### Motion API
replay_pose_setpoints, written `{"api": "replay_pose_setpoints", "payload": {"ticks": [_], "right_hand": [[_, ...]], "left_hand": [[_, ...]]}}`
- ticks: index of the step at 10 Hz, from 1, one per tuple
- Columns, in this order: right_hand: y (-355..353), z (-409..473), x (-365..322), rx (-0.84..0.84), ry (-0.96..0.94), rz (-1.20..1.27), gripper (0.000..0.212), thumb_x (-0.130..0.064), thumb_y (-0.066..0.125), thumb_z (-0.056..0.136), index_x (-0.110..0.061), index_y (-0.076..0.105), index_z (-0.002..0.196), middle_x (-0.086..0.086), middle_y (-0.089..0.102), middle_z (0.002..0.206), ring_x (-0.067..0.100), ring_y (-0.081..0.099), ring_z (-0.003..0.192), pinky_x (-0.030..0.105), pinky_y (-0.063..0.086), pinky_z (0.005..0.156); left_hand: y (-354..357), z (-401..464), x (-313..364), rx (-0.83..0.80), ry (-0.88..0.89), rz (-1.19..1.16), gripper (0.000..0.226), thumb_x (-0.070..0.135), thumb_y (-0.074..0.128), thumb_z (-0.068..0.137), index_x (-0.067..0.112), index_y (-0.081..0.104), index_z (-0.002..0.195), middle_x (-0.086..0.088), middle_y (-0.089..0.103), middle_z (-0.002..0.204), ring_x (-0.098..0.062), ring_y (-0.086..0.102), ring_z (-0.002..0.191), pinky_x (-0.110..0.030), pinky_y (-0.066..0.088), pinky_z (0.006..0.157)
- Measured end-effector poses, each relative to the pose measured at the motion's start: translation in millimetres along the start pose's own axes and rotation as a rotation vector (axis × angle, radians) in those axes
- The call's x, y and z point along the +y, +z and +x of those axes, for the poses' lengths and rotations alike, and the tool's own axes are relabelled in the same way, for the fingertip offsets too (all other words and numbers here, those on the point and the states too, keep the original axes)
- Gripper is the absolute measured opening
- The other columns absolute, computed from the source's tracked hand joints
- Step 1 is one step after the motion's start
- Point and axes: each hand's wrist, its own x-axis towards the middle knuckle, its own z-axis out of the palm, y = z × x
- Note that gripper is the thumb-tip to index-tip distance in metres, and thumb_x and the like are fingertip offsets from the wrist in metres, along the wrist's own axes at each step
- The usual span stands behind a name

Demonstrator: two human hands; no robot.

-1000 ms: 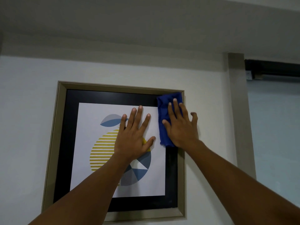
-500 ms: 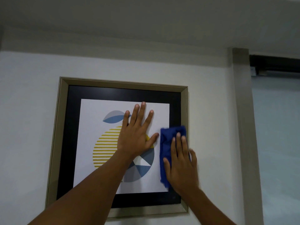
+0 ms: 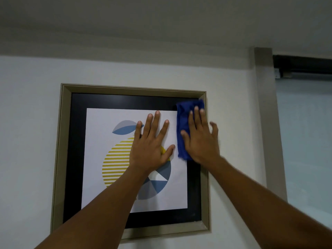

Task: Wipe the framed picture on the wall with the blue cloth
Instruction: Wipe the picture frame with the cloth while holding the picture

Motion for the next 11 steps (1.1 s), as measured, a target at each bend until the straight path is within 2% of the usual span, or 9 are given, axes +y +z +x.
{"api": "replay_pose_setpoints", "payload": {"ticks": [1,2,4,5,7,8,9,10,11], "right_hand": [[-3.4,25.7,2.7,0.042,-0.012,0.006,0.068,-0.051,0.021,0.097,-0.015,0.008,0.154,0.007,0.001,0.163,0.021,-0.003,0.149,0.047,0.010,0.113],[3.4,6.8,-1.0,0.068,-0.008,0.022,0.068,-0.050,0.023,0.098,-0.014,0.007,0.154,0.008,0.000,0.163,0.021,-0.003,0.149,0.046,0.010,0.113],[24.6,-99.7,-9.7,0.002,-0.013,0.051,0.071,-0.048,0.028,0.097,-0.011,0.007,0.154,0.011,0.002,0.163,0.024,-0.001,0.149,0.046,0.010,0.113],[37.7,-164.2,-5.3,-0.127,-0.049,0.001,0.073,-0.051,0.026,0.096,-0.008,0.011,0.153,0.013,0.006,0.162,0.027,0.004,0.149,0.049,0.014,0.111],[48.9,-214.1,1.7,-0.359,-0.101,-0.063,0.074,-0.058,0.014,0.097,-0.008,0.020,0.152,0.015,0.016,0.160,0.030,0.011,0.148,0.054,0.021,0.108],[46.7,-208.8,8.0,-0.376,-0.141,-0.096,0.076,-0.060,0.019,0.095,-0.009,0.017,0.152,0.014,0.014,0.161,0.030,0.012,0.147,0.055,0.022,0.106],[34.6,-187.4,33.4,-0.328,-0.353,-0.213,0.080,-0.059,0.023,0.092,-0.010,0.005,0.153,0.013,0.003,0.162,0.029,0.006,0.148,0.058,0.025,0.103],[27.8,-174.5,43.2,-0.295,-0.451,-0.246,0.080,-0.058,0.028,0.092,-0.011,0.004,0.153,0.012,0.001,0.163,0.029,0.003,0.148,0.059,0.026,0.102],[27.9,-178.4,38.5,-0.276,-0.400,-0.169,0.090,-0.056,0.059,0.084,-0.012,0.019,0.152,0.012,0.010,0.162,0.031,0.009,0.148,0.060,0.028,0.099]], "left_hand": [[1.6,-2.5,0.1,0.018,0.000,0.001,0.081,0.066,0.031,0.094,0.021,0.013,0.159,-0.014,0.001,0.168,-0.032,-0.003,0.155,-0.054,0.006,0.124],[2.4,-7.0,1.3,0.017,0.002,-0.005,0.081,0.065,0.032,0.094,0.021,0.013,0.159,-0.014,0.001,0.168,-0.032,-0.002,0.155,-0.055,0.007,0.124],[-0.6,-23.5,8.0,-0.023,-0.016,-0.014,0.080,0.064,0.031,0.095,0.020,0.009,0.159,-0.015,-0.002,0.168,-0.033,-0.005,0.155,-0.056,0.007,0.123],[0.2,-40.2,14.0,-0.032,-0.008,-0.028,0.081,0.063,0.034,0.095,0.020,0.010,0.159,-0.015,0.000,0.168,-0.033,-0.004,0.155,-0.057,0.007,0.123],[0.7,-55.4,19.0,-0.063,-0.031,-0.041,0.080,0.063,0.034,0.095,0.023,0.009,0.159,-0.013,-0.001,0.168,-0.033,-0.005,0.155,-0.056,0.005,0.123],[-0.2,-55.9,19.6,-0.068,-0.028,-0.040,0.080,0.063,0.033,0.095,0.022,0.009,0.159,-0.013,-0.001,0.168,-0.033,-0.004,0.155,-0.057,0.006,0.123],[-0.7,-55.2,18.7,-0.067,-0.030,-0.043,0.080,0.063,0.034,0.095,0.023,0.010,0.159,-0.013,0.001,0.168,-0.033,-0.003,0.155,-0.056,0.006,0.123],[-0.9,-55.3,18.5,-0.069,-0.034,-0.045,0.079,0.064,0.033,0.095,0.023,0.009,0.159,-0.013,0.000,0.168,-0.033,-0.003,0.155,-0.056,0.006,0.123],[0.7,-56.0,18.0,-0.060,-0.032,-0.045,0.080,0.064,0.034,0.095,0.023,0.010,0.159,-0.013,0.001,0.168,-0.033,-0.003,0.155,-0.056,0.006,0.123]]}}
